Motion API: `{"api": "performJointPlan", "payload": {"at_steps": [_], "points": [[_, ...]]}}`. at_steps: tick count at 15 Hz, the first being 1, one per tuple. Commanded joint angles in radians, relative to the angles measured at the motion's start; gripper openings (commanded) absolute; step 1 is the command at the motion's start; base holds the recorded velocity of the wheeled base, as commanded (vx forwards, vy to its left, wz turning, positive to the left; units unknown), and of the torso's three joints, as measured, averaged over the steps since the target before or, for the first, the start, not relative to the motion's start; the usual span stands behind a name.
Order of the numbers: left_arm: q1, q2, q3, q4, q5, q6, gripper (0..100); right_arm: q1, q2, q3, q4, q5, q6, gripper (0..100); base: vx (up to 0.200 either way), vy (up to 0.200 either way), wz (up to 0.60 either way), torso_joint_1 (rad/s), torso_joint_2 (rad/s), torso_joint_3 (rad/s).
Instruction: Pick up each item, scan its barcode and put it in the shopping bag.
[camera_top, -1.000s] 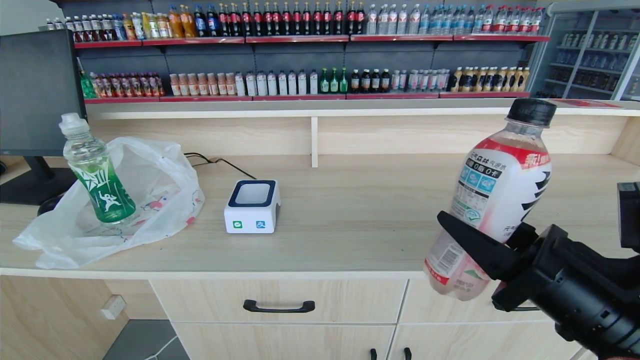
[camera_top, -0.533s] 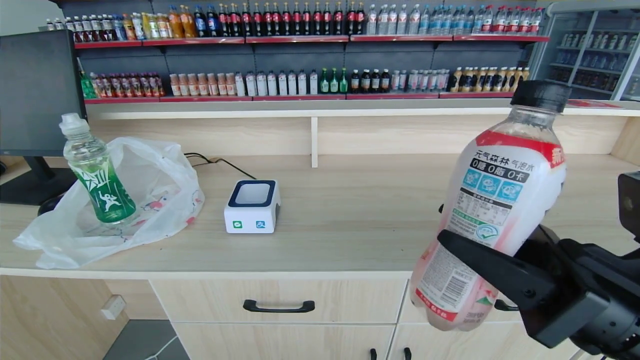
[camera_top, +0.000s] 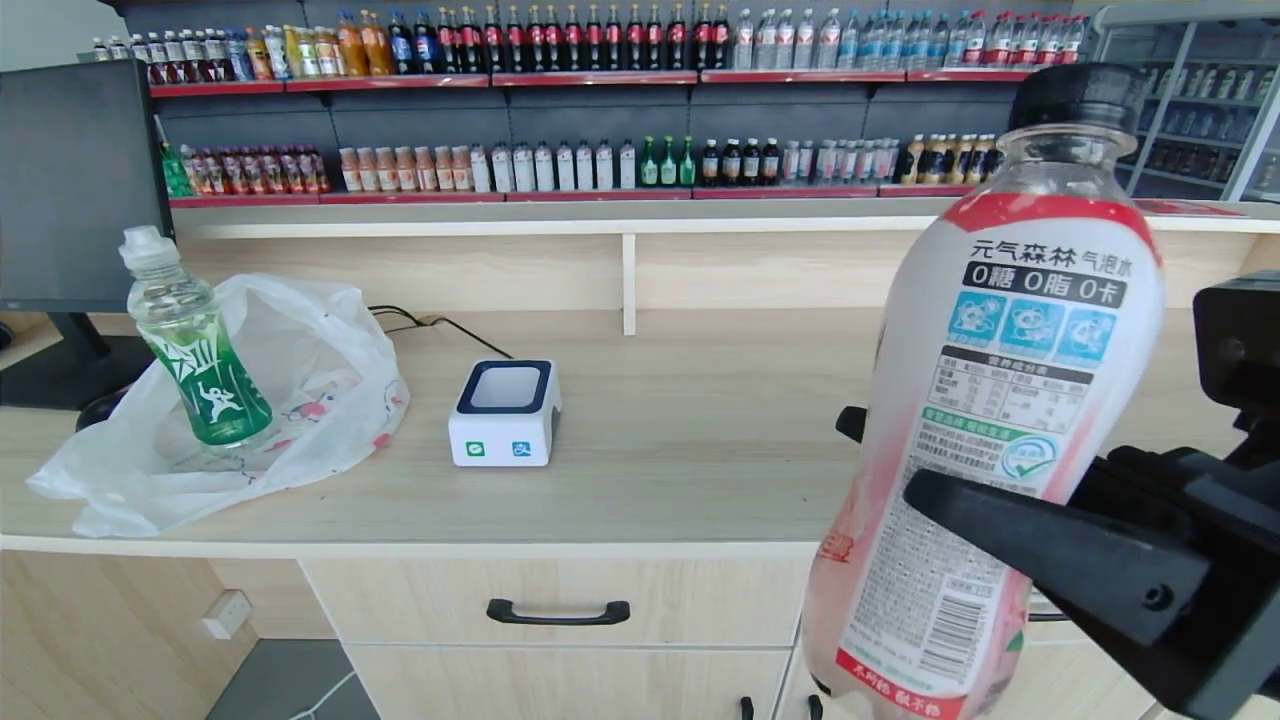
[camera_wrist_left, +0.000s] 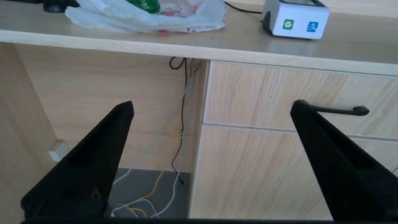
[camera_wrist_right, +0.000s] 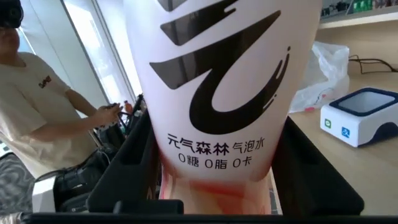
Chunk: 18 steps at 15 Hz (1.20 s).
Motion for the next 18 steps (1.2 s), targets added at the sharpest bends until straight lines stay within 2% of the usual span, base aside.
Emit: {"api": "performJointPlan", "payload": {"at_steps": [1, 2, 4, 9, 11, 14, 18], "points": [[0.001, 0.001, 0.000, 0.000, 0.000, 0.000, 100, 0.012, 0.015, -0.048, -0.001, -0.001, 0.058, 0, 0.000, 0.000, 0.00, 0.000, 0.00, 0.000], [0.001, 0.001, 0.000, 0.000, 0.000, 0.000, 100, 0.009, 0.021, -0.080, -0.001, -0.007, 0.144, 0, 0.000, 0.000, 0.00, 0.000, 0.00, 0.000], [0.001, 0.000, 0.000, 0.000, 0.000, 0.000, 100, 0.003, 0.010, -0.085, -0.001, -0.001, 0.226, 0, 0.000, 0.000, 0.00, 0.000, 0.00, 0.000], [0.001, 0.001, 0.000, 0.000, 0.000, 0.000, 100, 0.015, 0.051, -0.105, -0.001, 0.002, 0.129, 0, 0.000, 0.000, 0.00, 0.000, 0.00, 0.000], [-0.001, 0.000, 0.000, 0.000, 0.000, 0.000, 100, 0.030, 0.047, -0.122, -0.001, 0.004, 0.135, 0, 0.000, 0.000, 0.00, 0.000, 0.00, 0.000], [-0.001, 0.001, 0.000, 0.000, 0.000, 0.000, 100, 0.052, 0.093, -0.211, -0.001, 0.002, 0.152, 0, 0.000, 0.000, 0.00, 0.000, 0.00, 0.000], [0.001, 0.001, 0.000, 0.000, 0.000, 0.000, 100, 0.058, 0.124, -0.301, -0.001, -0.011, 0.106, 0, 0.000, 0.000, 0.00, 0.000, 0.00, 0.000]]}}
